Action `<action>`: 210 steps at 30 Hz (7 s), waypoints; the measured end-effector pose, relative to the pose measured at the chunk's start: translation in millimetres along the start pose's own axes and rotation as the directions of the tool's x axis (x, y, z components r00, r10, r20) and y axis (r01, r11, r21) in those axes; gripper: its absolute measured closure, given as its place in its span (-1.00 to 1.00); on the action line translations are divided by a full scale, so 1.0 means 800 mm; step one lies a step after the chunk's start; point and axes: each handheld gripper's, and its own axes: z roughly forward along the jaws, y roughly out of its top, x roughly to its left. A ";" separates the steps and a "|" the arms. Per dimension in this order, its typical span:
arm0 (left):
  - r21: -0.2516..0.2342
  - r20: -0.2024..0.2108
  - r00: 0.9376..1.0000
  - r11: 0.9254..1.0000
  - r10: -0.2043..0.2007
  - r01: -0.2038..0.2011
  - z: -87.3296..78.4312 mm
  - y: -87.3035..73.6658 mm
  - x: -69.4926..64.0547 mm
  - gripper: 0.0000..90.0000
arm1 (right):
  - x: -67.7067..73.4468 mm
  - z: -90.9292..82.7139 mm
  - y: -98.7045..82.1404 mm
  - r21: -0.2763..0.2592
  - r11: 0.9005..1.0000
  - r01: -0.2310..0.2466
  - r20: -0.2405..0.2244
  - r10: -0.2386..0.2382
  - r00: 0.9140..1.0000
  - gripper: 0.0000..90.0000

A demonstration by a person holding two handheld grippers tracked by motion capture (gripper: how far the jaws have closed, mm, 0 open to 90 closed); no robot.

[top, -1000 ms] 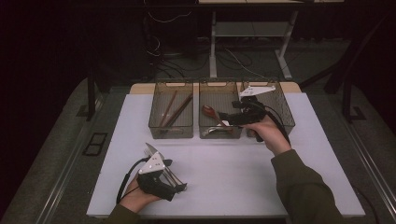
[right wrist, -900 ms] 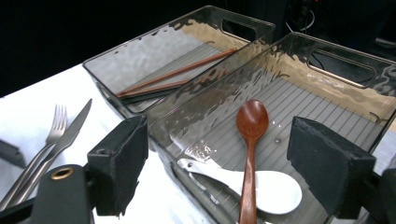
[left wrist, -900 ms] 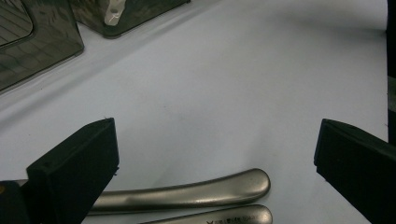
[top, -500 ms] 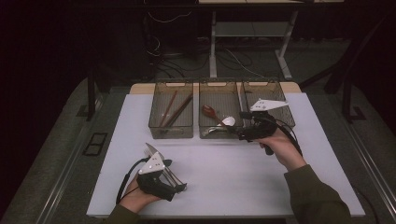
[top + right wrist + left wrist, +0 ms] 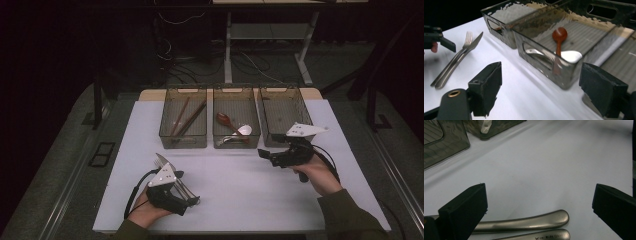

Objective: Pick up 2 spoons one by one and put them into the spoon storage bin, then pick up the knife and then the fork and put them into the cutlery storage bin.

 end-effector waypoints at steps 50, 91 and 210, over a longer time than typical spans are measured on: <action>0.131 -0.116 0.993 0.991 0.010 0.006 -0.033 0.008 0.018 0.98 | 0.009 -0.067 -0.124 0.110 0.994 -0.003 0.042 -0.002 0.999 -0.60; 0.208 -0.049 0.999 0.978 0.014 -0.003 0.004 0.005 0.027 0.98 | 0.007 -0.069 -0.125 0.108 0.994 -0.012 0.051 0.006 0.999 -0.60; 0.261 0.162 0.960 0.928 0.230 -0.266 0.072 0.061 0.123 0.73 | 0.008 -0.067 -0.129 0.121 0.993 -0.001 0.024 -0.002 1.000 -0.60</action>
